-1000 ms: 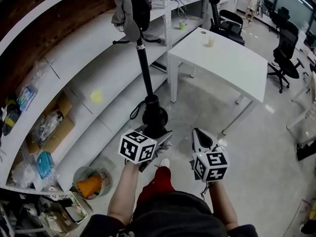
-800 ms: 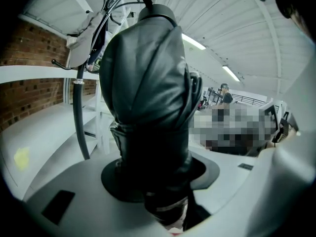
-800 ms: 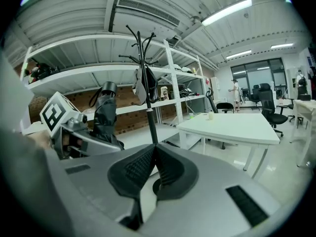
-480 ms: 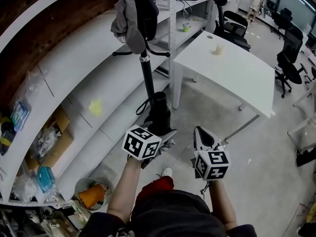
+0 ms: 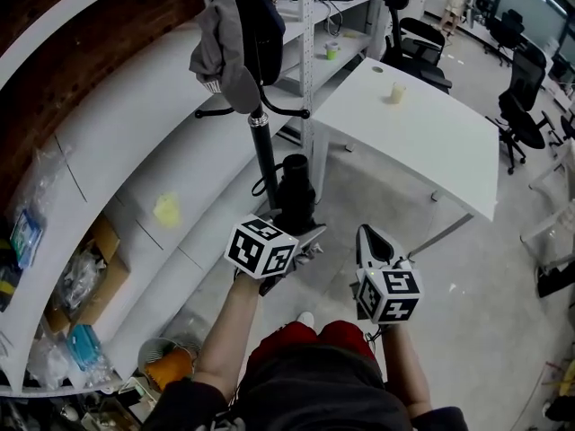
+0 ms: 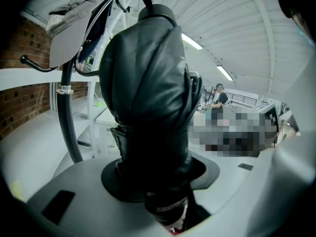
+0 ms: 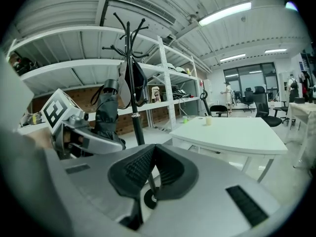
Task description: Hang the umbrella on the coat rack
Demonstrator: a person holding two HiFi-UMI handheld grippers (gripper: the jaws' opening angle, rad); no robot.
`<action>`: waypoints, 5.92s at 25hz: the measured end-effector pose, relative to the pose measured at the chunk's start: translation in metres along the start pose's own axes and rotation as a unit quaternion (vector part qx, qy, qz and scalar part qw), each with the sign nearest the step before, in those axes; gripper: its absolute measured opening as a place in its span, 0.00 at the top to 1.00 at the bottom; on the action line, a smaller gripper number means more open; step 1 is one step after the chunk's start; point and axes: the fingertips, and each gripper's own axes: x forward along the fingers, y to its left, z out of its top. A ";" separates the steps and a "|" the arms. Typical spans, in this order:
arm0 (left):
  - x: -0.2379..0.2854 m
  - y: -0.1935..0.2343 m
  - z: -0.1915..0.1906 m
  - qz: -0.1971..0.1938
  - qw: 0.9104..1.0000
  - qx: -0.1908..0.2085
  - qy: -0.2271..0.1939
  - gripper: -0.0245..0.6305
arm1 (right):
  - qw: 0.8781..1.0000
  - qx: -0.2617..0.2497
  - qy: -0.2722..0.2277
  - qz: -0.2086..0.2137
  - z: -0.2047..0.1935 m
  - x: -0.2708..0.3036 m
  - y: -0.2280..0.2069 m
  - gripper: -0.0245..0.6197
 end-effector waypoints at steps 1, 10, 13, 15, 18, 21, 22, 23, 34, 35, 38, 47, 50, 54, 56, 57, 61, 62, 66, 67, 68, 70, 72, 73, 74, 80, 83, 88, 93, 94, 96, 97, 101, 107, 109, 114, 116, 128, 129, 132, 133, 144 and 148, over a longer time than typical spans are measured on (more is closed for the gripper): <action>0.004 0.003 0.004 -0.001 1.000 0.005 0.002 0.65 | 1.000 0.000 0.001 -0.003 0.000 0.002 -0.002 0.93; 0.044 0.020 0.032 -0.007 1.000 0.020 0.018 0.65 | 1.000 0.011 0.009 -0.019 0.002 0.019 -0.038 0.93; 0.058 0.028 0.040 -0.006 1.000 0.015 0.021 0.65 | 1.000 0.009 0.007 -0.015 0.012 0.032 -0.050 0.93; 0.069 0.034 0.046 -0.004 1.000 0.011 0.022 0.65 | 1.000 0.008 0.007 -0.012 0.017 0.041 -0.060 0.93; 0.084 0.044 0.054 0.001 1.000 0.006 0.025 0.65 | 1.000 0.008 0.009 -0.008 0.024 0.055 -0.074 0.93; 0.097 0.053 0.061 0.006 1.000 0.000 0.027 0.65 | 1.000 0.006 0.013 0.000 0.028 0.068 -0.086 0.93; 0.101 0.055 0.063 0.007 1.000 -0.002 0.028 0.65 | 1.000 0.005 0.015 0.003 0.030 0.073 -0.089 0.93; 0.105 0.057 0.065 0.008 1.000 -0.004 0.029 0.65 | 1.000 0.005 0.016 0.006 0.031 0.078 -0.093 0.93; 0.132 0.082 0.080 0.026 0.999 -0.018 0.035 0.65 | 0.999 -0.007 0.025 0.045 0.044 0.121 -0.106 0.93; 0.134 0.084 0.081 0.028 0.999 -0.019 0.036 0.65 | 0.998 -0.009 0.027 0.048 0.045 0.124 -0.106 0.93; 0.138 0.091 0.083 0.034 0.998 -0.024 0.038 0.65 | 0.998 -0.015 0.031 0.057 0.047 0.133 -0.106 0.93; 0.148 0.103 0.084 0.042 0.998 -0.036 0.043 0.65 | 0.997 -0.022 0.037 0.072 0.050 0.147 -0.108 0.93; 0.149 0.107 0.083 0.046 0.997 -0.042 0.041 0.65 | 0.996 -0.023 0.040 0.076 0.049 0.151 -0.108 0.93; 0.148 0.114 0.082 0.050 0.997 -0.049 0.042 0.65 | 0.995 -0.023 0.043 0.082 0.049 0.157 -0.107 0.93; 0.149 0.119 0.081 0.052 0.996 -0.052 0.043 0.65 | 0.995 -0.024 0.044 0.085 0.049 0.159 -0.106 0.93; 0.149 0.122 0.080 0.054 0.996 -0.053 0.044 0.65 | 0.995 -0.024 0.045 0.087 0.048 0.161 -0.105 0.93; 0.147 0.132 0.077 0.063 0.995 -0.062 0.045 0.65 | 0.994 -0.027 0.051 0.093 0.046 0.166 -0.103 0.93; 0.147 0.134 0.076 0.066 0.995 -0.063 0.046 0.65 | 0.994 -0.028 0.052 0.094 0.046 0.167 -0.103 0.93; 0.147 0.141 0.073 0.073 0.994 -0.071 0.046 0.65 | 0.993 -0.032 0.056 0.099 0.046 0.170 -0.102 0.93; 0.147 0.142 0.072 0.074 0.994 -0.073 0.047 0.65 | 0.993 -0.033 0.057 0.100 0.046 0.171 -0.102 0.93; 0.147 0.143 0.071 0.075 0.993 -0.074 0.047 0.65 | 0.993 -0.033 0.057 0.101 0.046 0.171 -0.101 0.93; 0.147 0.145 0.069 0.078 0.993 -0.075 0.049 0.65 | 0.992 -0.033 0.059 0.103 0.045 0.172 -0.100 0.93; 0.147 0.147 0.067 0.081 0.992 -0.078 0.049 0.65 | 0.992 -0.034 0.060 0.105 0.044 0.174 -0.099 0.93; 0.146 0.149 0.066 0.082 0.992 -0.080 0.049 0.65 | 0.992 -0.035 0.061 0.106 0.044 0.174 -0.098 0.93; 0.146 0.150 0.065 0.084 0.992 -0.082 0.048 0.65 | 0.992 -0.036 0.062 0.107 0.043 0.175 -0.098 0.93; 0.142 0.158 0.058 0.094 0.990 -0.094 0.045 0.65 | 0.991 -0.040 0.069 0.112 0.039 0.175 -0.096 0.93; 0.139 0.161 0.053 0.099 0.989 -0.101 0.045 0.65 | 0.990 -0.042 0.071 0.114 0.037 0.174 -0.094 0.93; 0.135 0.169 0.043 0.111 0.987 -0.104 0.053 0.65 | 0.989 -0.044 0.076 0.119 0.033 0.176 -0.090 0.93; 0.131 0.173 0.035 0.119 0.985 -0.108 0.055 0.65 | 0.987 -0.047 0.083 0.125 0.027 0.176 -0.085 0.93; 0.130 0.173 0.034 0.119 0.985 -0.108 0.055 0.65 | 0.987 -0.048 0.084 0.126 0.026 0.176 -0.084 0.93; 0.129 0.174 0.031 0.120 0.985 -0.110 0.055 0.65 | 0.987 -0.051 0.085 0.128 0.025 0.176 -0.082 0.93; 0.128 0.174 0.030 0.120 0.985 -0.112 0.053 0.65 | 0.987 -0.052 0.086 0.129 0.025 0.177 -0.081 0.93; 0.124 0.175 0.026 0.119 0.984 -0.124 0.046 0.65 | 0.986 -0.056 0.087 0.130 0.025 0.177 -0.077 0.93; 0.114 0.185 0.017 0.131 0.981 -0.131 0.050 0.65 | 0.985 -0.061 0.089 0.132 0.023 0.177 -0.071 0.93; 0.112 0.189 0.013 0.136 0.980 -0.132 0.050 0.65 | 0.984 -0.066 0.091 0.135 0.022 0.178 -0.067 0.93; 0.107 0.196 0.002 0.142 0.978 -0.145 0.050 0.65 | 0.982 -0.078 0.095 0.142 0.018 0.180 -0.056 0.93; 0.106 0.198 -0.002 0.143 0.977 -0.149 0.051 0.65 | 0.982 -0.080 0.096 0.143 0.017 0.179 -0.052 0.93; 0.107 0.202 -0.029 0.136 0.976 -0.162 0.057 0.65 | 0.975 -0.110 0.110 0.157 0.000 0.188 -0.025 0.93; 0.107 0.204 -0.030 0.137 0.975 -0.162 0.059 0.65 | 0.974 -0.112 0.115 0.158 -0.004 0.189 -0.023 0.93; 0.106 0.207 -0.034 0.143 0.974 -0.163 0.064 0.65 | 0.972 -0.116 0.130 0.160 -0.015 0.196 -0.017 0.93; 0.106 0.208 -0.035 0.145 0.974 -0.164 0.065 0.65 | 0.971 -0.115 0.135 0.161 -0.018 0.197 -0.015 0.93; 0.106 0.205 -0.044 0.160 0.973 -0.154 0.070 0.65 | 0.968 -0.087 0.178 0.155 -0.052 0.215 0.002 0.93; 0.108 0.203 -0.046 0.165 0.972 -0.150 0.071 0.64 | 0.967 -0.084 0.191 0.147 -0.062 0.222 0.004 0.93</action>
